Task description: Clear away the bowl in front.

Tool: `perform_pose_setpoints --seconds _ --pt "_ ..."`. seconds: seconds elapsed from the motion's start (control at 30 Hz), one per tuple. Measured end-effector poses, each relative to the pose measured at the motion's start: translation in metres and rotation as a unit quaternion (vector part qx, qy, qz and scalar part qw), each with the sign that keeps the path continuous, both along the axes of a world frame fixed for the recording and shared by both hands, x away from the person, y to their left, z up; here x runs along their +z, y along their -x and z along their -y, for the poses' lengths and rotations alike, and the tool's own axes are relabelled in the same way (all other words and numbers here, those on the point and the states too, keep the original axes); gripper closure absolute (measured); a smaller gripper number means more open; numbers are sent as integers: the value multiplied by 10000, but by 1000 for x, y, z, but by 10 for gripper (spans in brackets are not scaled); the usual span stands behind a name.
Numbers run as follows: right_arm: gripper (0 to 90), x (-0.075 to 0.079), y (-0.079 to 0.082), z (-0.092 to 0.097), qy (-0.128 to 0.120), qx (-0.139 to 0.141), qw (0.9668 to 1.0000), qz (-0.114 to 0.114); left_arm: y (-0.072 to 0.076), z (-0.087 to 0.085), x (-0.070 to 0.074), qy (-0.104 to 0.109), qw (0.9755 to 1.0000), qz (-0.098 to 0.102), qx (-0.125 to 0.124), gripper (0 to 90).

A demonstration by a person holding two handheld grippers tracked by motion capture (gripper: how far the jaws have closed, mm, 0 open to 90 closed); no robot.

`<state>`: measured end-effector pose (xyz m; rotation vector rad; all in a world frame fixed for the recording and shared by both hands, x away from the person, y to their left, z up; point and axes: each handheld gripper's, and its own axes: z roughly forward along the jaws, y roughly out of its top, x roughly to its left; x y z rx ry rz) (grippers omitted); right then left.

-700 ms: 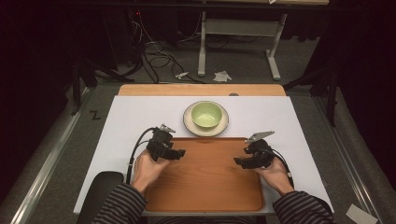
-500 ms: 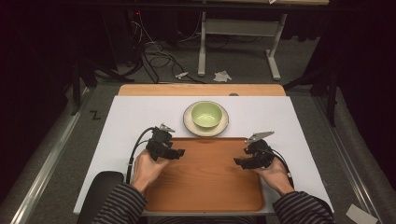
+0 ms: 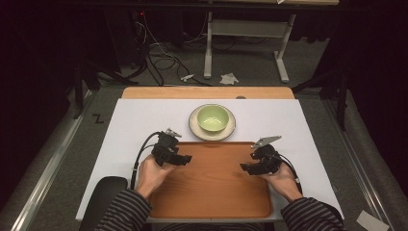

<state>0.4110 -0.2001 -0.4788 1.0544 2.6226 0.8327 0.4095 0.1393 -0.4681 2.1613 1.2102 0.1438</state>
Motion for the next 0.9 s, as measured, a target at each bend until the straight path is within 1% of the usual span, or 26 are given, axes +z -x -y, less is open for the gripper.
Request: perform_pose_setpoints --seconds 0.13,0.33,0.5,0.53,0.6,0.63,0.7,0.73,0.9 --pt "387 0 1 0 25 5 10000 9 1 1 0 -9 10000 19 -38 344" --pt "387 -1 0 -1 24 24 10000 -2 2 1 3 34 9999 38 -90 357" --pt "387 -1 1 -1 42 26 10000 -4 3 1 5 56 10000 25 -68 352" --pt "387 -1 1 -1 41 30 10000 5 3 1 6 48 10000 35 -77 348" --pt "387 -1 1 -2 47 60 10000 0 3 3 7 -72 9999 106 -96 341" --pt "387 -1 1 -2 51 59 10000 -5 3 5 9 -173 9997 151 -124 336" --pt "387 -1 1 -2 67 40 10000 -7 2 6 10 -188 9995 178 -162 332" --pt "387 -1 1 -2 73 35 10000 -13 2 7 10 -157 9996 179 -171 330" --pt "387 -1 1 -2 58 16 10000 -15 0 10 14 -102 9995 144 -253 322"
